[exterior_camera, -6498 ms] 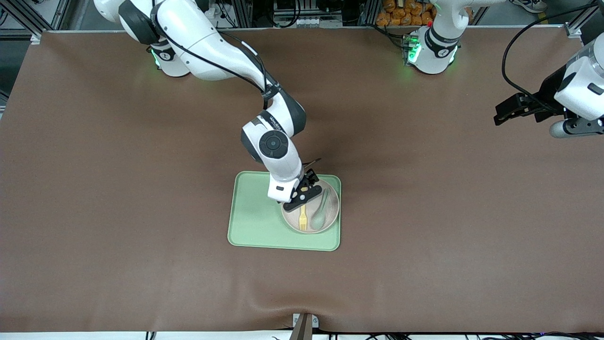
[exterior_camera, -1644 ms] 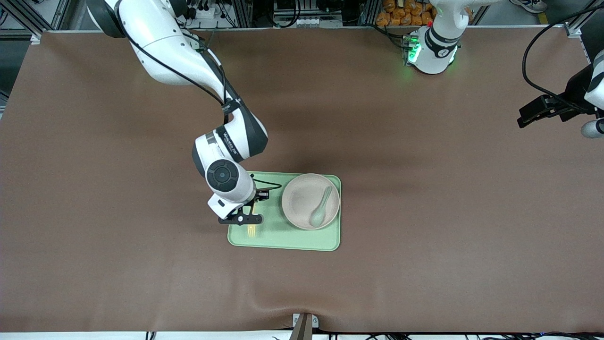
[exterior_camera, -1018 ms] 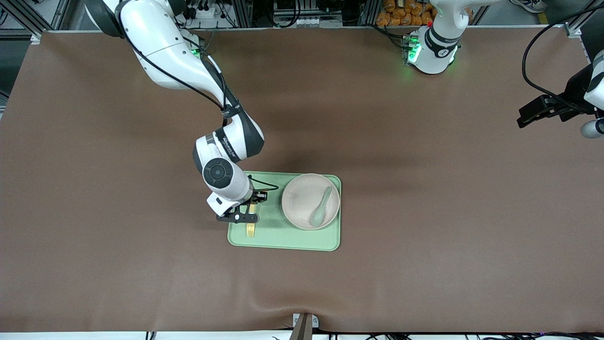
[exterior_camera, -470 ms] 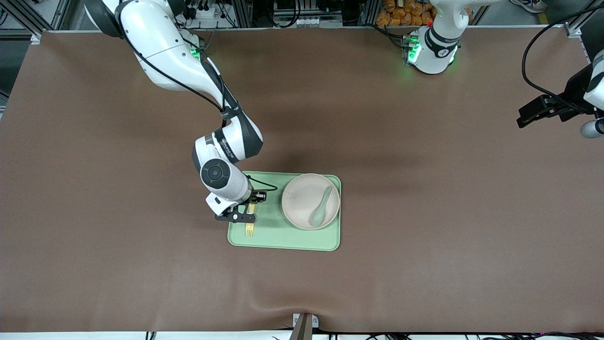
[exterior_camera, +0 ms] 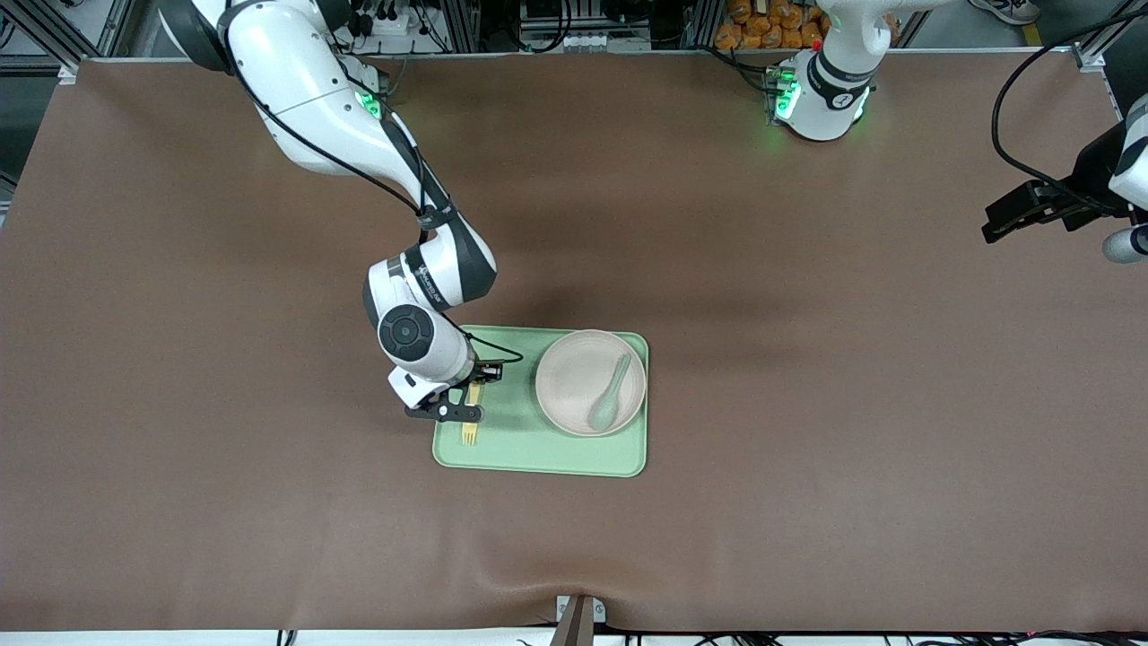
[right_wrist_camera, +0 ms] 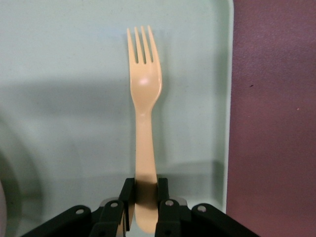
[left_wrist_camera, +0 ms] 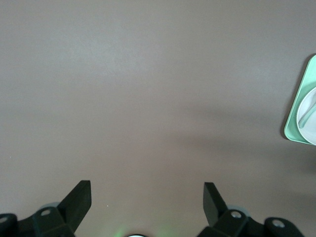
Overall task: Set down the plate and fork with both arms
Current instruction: 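Lower the yellow fork onto the tray beside the plate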
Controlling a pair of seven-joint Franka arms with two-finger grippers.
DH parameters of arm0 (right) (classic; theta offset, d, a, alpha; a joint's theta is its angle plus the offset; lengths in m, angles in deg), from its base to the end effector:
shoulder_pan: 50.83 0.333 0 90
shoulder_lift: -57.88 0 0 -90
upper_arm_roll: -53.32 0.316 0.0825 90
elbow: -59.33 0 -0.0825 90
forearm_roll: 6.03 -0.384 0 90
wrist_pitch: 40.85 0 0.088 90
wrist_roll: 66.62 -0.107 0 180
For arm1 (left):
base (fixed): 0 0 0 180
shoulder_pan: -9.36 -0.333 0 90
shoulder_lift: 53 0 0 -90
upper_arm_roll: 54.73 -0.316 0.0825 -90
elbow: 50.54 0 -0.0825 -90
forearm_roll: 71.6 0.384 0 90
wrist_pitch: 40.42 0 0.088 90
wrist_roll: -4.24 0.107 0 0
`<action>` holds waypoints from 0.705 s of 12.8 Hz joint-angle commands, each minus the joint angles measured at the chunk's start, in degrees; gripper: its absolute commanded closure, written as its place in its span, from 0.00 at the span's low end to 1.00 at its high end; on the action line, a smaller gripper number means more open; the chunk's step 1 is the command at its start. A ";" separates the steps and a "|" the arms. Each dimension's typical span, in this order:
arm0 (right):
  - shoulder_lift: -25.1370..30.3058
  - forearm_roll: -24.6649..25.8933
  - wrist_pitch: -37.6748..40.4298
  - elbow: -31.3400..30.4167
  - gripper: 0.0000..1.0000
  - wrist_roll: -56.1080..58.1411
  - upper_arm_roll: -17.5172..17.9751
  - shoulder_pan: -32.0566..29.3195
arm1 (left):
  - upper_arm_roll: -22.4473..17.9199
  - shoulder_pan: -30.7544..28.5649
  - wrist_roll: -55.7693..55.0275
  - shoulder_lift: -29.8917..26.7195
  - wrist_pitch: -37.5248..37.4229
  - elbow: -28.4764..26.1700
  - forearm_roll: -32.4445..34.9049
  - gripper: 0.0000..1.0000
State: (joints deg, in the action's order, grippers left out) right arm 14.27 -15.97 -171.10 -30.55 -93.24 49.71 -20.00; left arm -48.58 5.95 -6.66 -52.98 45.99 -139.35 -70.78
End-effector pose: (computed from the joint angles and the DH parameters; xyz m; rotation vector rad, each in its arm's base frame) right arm 0.6136 0.3270 0.1896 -3.0838 0.1375 0.1335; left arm 0.5477 -0.0246 0.6287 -3.1138 -0.2230 0.0628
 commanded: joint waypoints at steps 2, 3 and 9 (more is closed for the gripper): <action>1.69 -0.87 -0.62 -2.41 1.00 0.07 0.72 -0.16 | 0.26 0.07 0.45 -0.20 -0.02 -0.05 1.29 0.00; 1.69 -0.87 -0.62 -2.50 1.00 0.16 0.72 -0.07 | 0.26 0.07 0.45 -0.20 -0.02 -0.05 1.29 0.00; 1.69 -0.78 -0.36 -2.41 0.83 0.51 0.72 -0.15 | 0.26 0.07 0.45 -0.20 0.07 0.04 1.29 0.00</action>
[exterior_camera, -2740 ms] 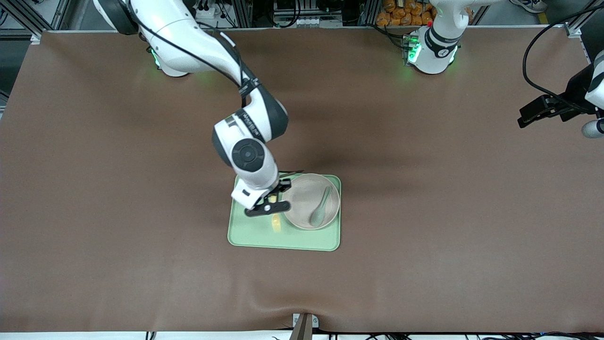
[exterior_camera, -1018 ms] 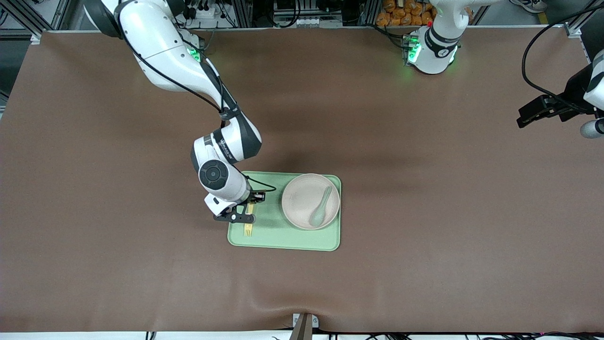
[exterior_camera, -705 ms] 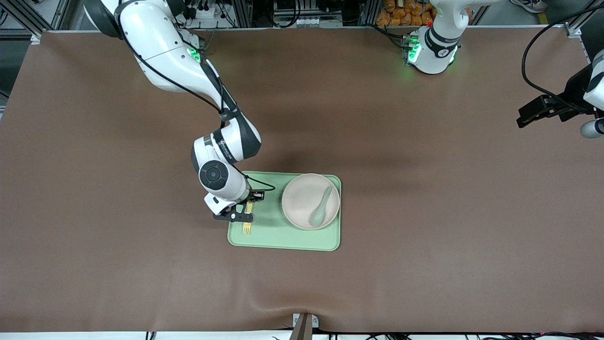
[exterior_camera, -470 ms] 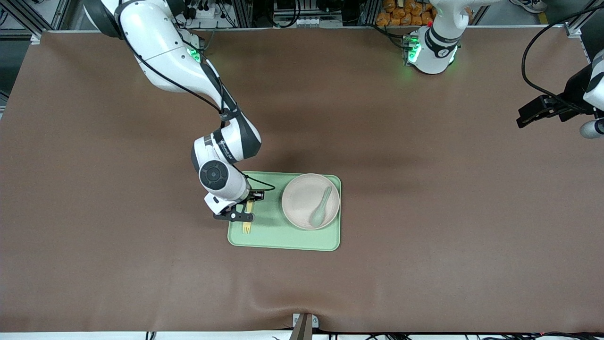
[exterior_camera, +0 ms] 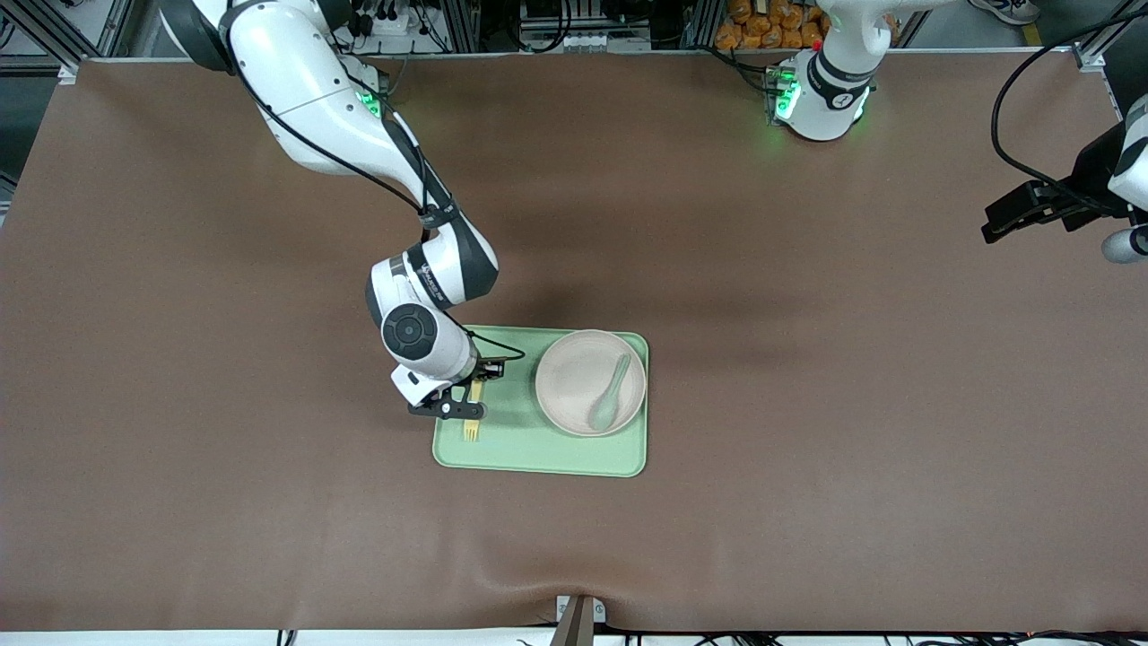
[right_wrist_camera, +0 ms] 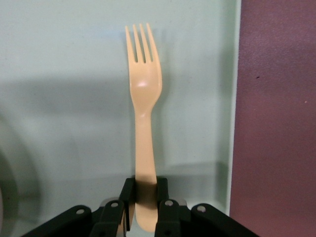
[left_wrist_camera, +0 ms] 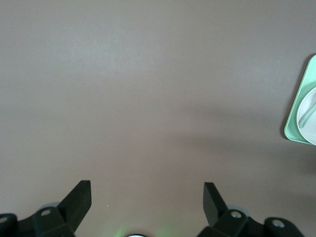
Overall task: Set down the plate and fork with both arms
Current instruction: 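Lower the yellow fork onto the tray beside the plate, then open the right gripper and withdraw it from the fork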
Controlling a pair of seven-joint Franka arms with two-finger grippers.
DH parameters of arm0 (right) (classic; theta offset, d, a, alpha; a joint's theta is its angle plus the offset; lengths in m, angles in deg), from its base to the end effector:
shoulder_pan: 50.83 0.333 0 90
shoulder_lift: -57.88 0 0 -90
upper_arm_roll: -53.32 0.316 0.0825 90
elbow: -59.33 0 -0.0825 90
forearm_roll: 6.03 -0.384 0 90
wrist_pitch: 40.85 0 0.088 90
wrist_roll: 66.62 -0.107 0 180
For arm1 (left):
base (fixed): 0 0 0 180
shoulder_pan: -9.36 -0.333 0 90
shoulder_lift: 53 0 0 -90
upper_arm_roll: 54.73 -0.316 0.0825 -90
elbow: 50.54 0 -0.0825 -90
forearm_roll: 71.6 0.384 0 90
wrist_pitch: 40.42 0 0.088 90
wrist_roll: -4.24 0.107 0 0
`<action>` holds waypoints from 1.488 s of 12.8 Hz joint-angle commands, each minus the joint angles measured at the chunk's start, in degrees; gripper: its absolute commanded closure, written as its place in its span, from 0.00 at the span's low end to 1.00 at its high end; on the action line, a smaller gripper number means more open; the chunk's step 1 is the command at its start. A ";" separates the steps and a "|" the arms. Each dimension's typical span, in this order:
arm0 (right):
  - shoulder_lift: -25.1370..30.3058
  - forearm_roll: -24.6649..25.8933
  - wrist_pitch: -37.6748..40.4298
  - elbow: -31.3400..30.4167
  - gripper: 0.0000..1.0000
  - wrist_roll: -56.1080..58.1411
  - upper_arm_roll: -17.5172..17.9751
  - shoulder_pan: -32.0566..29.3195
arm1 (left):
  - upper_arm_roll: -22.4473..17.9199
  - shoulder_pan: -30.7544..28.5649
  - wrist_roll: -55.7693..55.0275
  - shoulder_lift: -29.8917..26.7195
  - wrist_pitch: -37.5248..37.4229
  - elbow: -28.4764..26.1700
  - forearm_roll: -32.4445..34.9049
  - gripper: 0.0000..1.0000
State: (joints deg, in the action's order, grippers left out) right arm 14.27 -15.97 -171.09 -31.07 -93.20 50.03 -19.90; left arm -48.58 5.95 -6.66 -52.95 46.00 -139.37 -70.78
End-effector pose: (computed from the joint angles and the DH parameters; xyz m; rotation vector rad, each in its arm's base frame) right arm 0.6089 0.3295 0.1857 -3.0852 0.1286 0.1493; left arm 0.5479 -0.0246 0.6283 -3.1138 -0.2230 0.0639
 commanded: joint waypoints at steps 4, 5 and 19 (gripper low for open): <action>1.86 -0.69 -0.27 -1.54 0.00 0.47 0.40 -0.43 | 0.26 -0.03 0.45 -0.23 0.07 -0.03 1.29 0.00; 2.30 -0.69 -0.01 -1.54 0.00 0.30 0.31 -0.26 | 0.26 0.06 0.45 -0.23 0.07 -0.03 1.29 0.00; 24.78 -0.25 25.11 -1.89 0.00 20.50 -0.56 -17.20 | 0.35 0.15 0.18 0.30 0.77 -0.03 1.29 0.00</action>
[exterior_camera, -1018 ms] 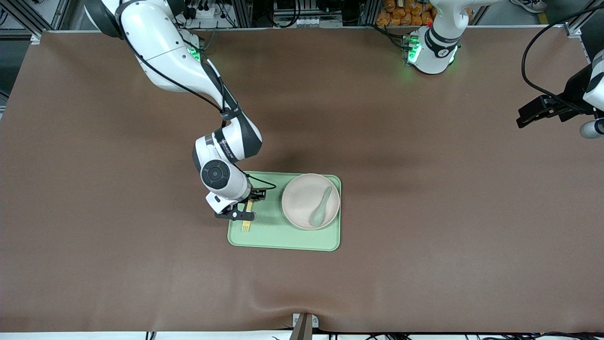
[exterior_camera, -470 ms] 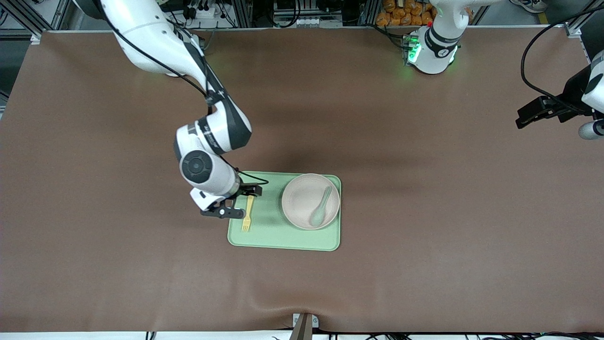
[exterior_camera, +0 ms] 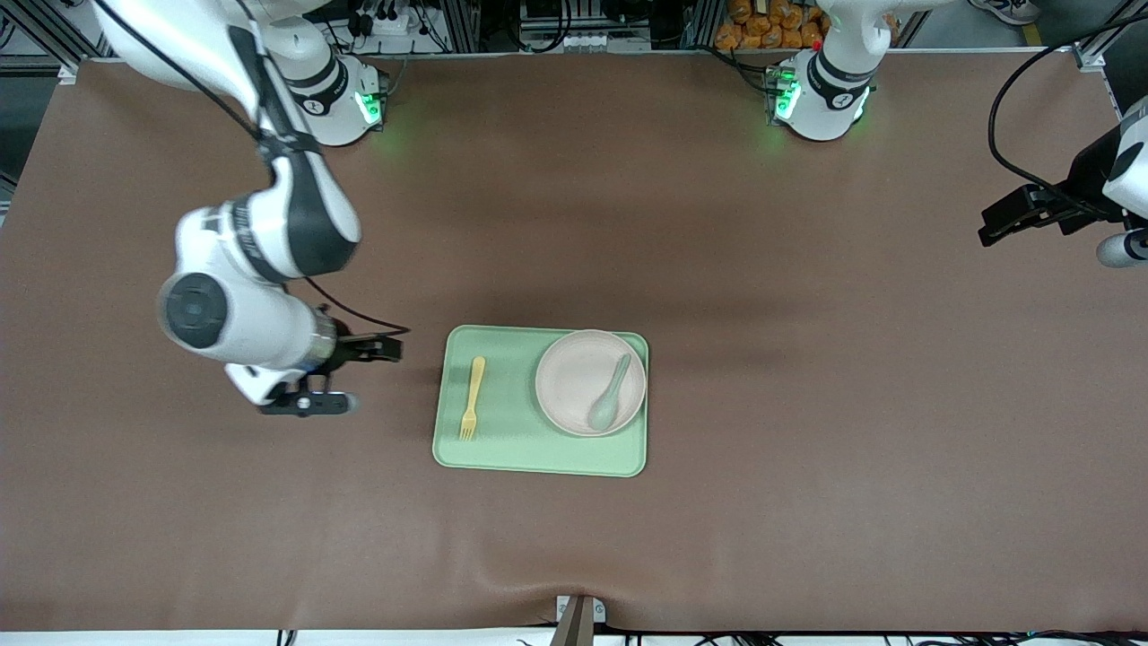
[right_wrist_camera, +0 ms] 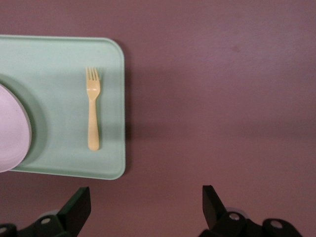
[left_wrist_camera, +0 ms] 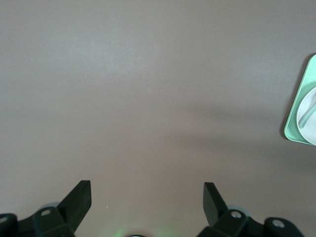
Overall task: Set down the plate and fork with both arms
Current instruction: 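Open the right gripper and withdraw it from the fork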
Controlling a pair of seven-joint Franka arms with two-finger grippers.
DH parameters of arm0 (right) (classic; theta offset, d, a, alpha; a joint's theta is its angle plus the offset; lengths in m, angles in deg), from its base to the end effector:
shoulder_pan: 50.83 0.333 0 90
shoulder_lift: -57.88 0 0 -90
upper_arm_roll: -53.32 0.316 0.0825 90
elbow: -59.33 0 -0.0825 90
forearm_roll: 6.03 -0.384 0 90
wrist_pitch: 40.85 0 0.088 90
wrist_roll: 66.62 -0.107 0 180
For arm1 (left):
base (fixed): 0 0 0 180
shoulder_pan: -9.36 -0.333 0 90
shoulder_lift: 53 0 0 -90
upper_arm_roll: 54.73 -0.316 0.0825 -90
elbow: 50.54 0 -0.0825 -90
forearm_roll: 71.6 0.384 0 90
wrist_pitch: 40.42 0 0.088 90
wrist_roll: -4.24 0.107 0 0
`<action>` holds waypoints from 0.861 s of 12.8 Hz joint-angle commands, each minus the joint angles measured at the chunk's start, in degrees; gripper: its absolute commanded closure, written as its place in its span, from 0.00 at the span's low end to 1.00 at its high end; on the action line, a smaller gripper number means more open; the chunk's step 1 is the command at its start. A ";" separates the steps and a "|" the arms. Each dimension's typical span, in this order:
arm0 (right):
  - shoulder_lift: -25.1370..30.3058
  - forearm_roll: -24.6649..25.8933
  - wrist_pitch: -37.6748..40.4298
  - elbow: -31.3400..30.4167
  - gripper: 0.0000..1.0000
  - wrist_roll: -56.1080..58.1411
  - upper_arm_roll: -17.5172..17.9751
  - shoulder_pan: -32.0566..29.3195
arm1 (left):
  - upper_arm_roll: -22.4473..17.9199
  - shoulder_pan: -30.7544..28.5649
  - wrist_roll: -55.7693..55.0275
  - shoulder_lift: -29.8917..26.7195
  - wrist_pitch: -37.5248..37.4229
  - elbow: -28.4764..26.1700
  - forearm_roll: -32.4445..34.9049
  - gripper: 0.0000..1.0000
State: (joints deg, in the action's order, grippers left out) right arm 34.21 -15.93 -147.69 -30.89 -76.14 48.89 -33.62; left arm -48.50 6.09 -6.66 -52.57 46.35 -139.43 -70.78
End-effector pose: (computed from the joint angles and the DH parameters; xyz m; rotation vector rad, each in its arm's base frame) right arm 0.6407 0.1652 0.3936 -3.0289 -0.0019 0.2187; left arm 0.5504 -0.0266 0.6246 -3.1146 -0.2169 0.0664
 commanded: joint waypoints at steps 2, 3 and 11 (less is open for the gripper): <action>8.71 0.06 6.36 -2.06 0.00 8.00 -4.14 -4.37 | 0.28 0.01 0.18 -0.09 0.41 0.03 1.29 0.00; 10.21 1.54 7.95 -1.54 0.00 11.25 -6.61 -4.46 | 0.28 0.01 0.18 -0.09 0.41 -0.06 1.29 0.00; 22.60 6.56 20.87 -1.01 0.00 16.22 -5.95 -13.76 | 0.28 0.01 0.36 -0.09 0.41 0.20 1.29 0.00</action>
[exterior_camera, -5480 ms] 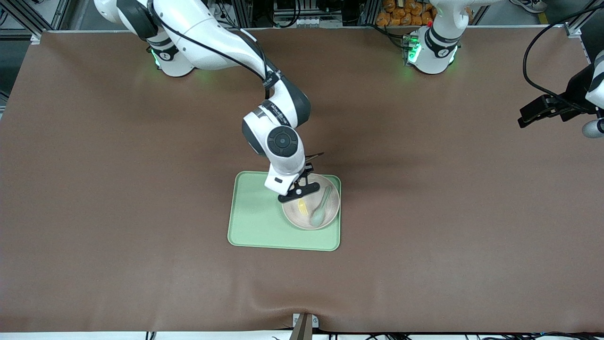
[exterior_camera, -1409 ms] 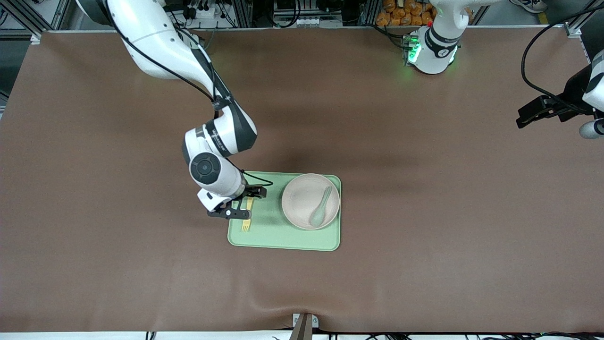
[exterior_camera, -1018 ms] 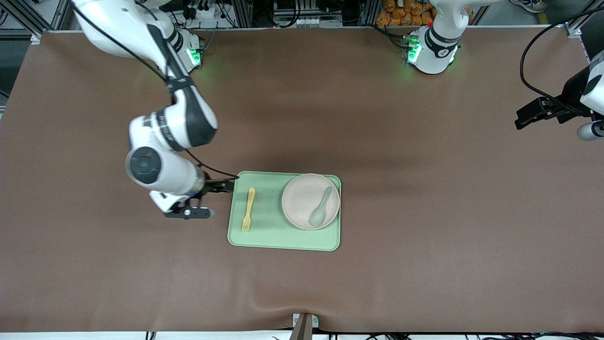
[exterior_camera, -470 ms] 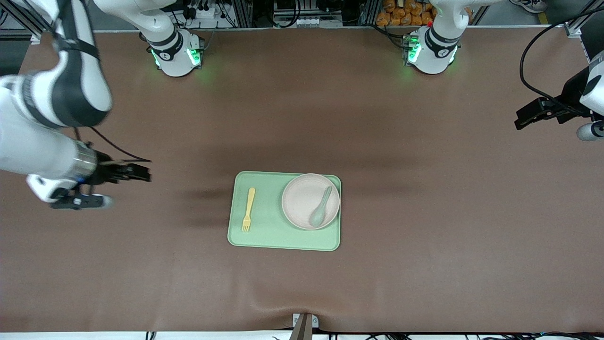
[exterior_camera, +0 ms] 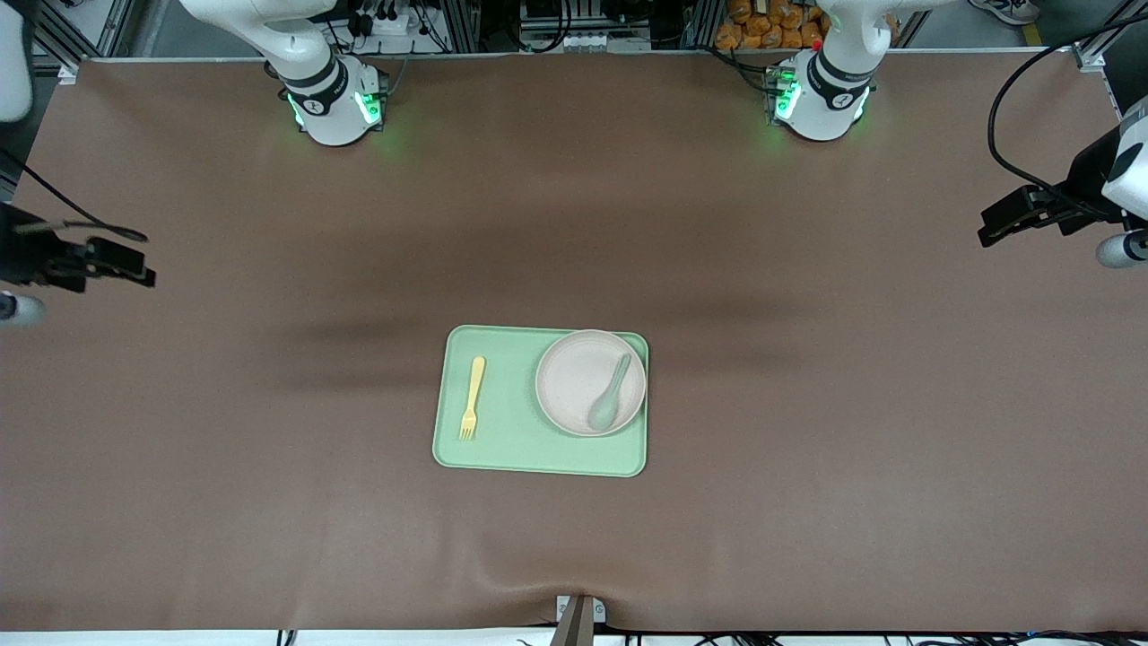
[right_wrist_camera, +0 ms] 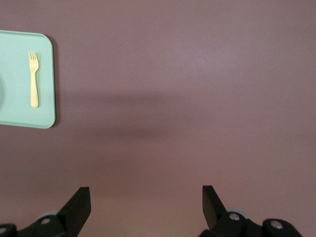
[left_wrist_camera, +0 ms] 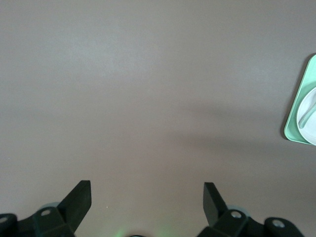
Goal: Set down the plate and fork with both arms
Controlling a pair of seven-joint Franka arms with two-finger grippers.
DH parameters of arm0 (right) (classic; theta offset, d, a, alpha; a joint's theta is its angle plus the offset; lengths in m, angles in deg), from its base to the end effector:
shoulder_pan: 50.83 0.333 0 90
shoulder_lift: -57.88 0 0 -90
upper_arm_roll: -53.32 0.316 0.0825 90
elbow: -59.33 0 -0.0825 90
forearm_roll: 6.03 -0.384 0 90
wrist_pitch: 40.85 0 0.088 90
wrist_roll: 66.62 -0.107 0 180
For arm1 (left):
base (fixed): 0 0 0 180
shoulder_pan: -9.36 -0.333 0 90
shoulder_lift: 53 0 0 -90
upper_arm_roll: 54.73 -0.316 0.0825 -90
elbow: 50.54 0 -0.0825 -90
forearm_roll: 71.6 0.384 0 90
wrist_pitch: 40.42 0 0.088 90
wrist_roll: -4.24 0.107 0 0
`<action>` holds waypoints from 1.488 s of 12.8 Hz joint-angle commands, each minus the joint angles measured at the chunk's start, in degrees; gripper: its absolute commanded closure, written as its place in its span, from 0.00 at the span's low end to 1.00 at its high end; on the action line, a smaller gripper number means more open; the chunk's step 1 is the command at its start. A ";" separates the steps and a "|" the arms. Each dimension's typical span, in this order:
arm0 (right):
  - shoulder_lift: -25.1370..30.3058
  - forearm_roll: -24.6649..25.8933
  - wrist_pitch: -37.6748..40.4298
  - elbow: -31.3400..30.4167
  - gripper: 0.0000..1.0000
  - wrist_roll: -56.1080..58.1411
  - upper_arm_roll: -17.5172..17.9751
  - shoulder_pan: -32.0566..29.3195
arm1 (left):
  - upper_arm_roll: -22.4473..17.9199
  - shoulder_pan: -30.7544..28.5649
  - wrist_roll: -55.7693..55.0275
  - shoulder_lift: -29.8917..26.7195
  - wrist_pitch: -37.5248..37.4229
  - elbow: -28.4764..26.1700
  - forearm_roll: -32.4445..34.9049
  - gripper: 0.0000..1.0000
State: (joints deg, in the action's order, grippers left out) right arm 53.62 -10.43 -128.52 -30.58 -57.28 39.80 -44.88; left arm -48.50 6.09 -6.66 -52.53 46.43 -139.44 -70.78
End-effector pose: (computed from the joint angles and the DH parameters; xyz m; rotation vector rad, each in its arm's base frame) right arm 0.5663 -0.0620 0.5814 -3.0622 -0.0450 0.1554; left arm 0.5507 -0.0266 0.6243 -3.1147 -0.2169 0.0656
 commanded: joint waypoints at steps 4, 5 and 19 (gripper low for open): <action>6.37 2.81 4.09 -1.41 0.00 -9.33 9.38 -6.21 | 0.36 -0.07 0.54 -0.47 0.25 0.22 1.29 0.00; 6.81 3.16 3.92 -1.50 0.00 -8.81 10.26 -7.00 | 0.36 -0.08 0.54 -0.65 0.16 0.31 1.29 0.00; 7.61 5.28 0.40 -1.68 0.00 -6.00 12.29 -8.41 | 1.59 -0.25 0.89 -2.41 -3.44 0.49 -1.00 0.00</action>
State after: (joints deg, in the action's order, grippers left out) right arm 59.65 -5.95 -127.60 -30.62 -64.04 50.91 -51.88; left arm -47.39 6.14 -6.66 -53.89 44.18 -139.09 -71.05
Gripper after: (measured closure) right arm 0.000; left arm 0.000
